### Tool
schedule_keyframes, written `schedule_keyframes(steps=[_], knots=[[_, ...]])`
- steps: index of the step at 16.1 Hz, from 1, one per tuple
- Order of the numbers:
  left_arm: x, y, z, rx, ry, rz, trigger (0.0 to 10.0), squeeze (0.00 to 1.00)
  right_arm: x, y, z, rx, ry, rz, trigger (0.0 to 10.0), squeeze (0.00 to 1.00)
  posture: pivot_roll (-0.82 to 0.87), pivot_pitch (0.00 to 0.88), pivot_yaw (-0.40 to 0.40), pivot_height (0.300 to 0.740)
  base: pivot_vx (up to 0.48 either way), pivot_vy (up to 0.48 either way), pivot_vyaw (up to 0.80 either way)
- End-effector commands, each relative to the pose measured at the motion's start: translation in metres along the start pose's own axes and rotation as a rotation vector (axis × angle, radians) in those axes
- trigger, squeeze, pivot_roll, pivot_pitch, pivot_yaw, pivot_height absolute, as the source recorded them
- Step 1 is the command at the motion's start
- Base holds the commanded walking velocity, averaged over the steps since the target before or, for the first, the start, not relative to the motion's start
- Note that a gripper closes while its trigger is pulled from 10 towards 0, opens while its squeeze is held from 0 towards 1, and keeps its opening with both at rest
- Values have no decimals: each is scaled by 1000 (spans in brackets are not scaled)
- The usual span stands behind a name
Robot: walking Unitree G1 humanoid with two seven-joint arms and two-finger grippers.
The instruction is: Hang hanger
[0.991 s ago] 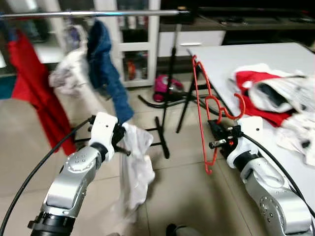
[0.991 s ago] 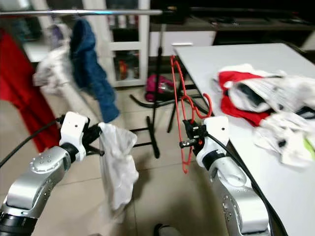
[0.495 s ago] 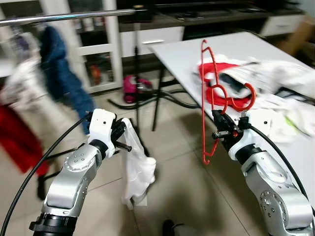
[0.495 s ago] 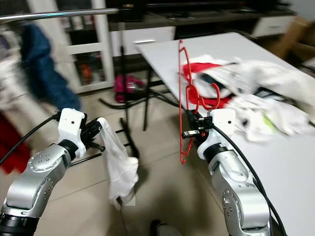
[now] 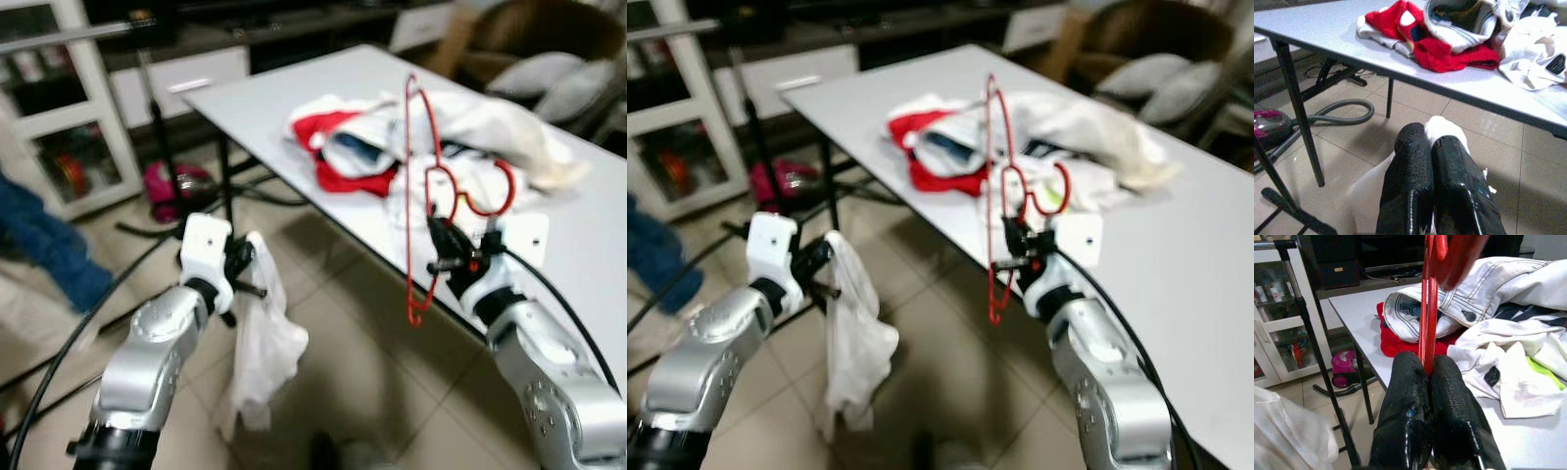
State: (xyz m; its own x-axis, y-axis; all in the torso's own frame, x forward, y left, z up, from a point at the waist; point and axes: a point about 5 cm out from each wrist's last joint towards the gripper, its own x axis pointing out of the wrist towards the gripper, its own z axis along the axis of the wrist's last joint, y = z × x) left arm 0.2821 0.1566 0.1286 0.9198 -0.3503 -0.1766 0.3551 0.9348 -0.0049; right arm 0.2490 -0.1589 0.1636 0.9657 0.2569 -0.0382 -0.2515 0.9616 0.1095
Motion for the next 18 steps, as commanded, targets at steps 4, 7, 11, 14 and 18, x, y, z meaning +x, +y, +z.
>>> schedule_keyframes(steps=[4, 7, 11, 14, 18], knots=[[5, -7, 8, 14, -39, -34, 10000, 0, -1, -5, 4, 4, -6, -27, 10000, 0, -20, 0, -31, 740, 0, 0, -764], [7, -8, 10, 13, -43, -43, 10000, 0, -3, -7, 1, 9, 29, -48, 10000, 0, -31, 0, -17, 740, 0, 0, -773], [12, -8, 17, 22, -59, -66, 10000, 0, -4, -6, 1, 28, 34, -68, 10000, 0, -40, 0, 10, 740, 0, 0, -775], [15, -7, 20, 39, -59, -81, 10000, 0, -3, -4, 4, 27, 30, -74, 10000, 0, -34, 0, 16, 740, 0, 0, -775], [11, -4, 17, 30, -54, -56, 10000, 0, 1, 1, 6, -23, 17, -15, 10000, 0, -16, 0, -8, 740, 0, 0, -775]])
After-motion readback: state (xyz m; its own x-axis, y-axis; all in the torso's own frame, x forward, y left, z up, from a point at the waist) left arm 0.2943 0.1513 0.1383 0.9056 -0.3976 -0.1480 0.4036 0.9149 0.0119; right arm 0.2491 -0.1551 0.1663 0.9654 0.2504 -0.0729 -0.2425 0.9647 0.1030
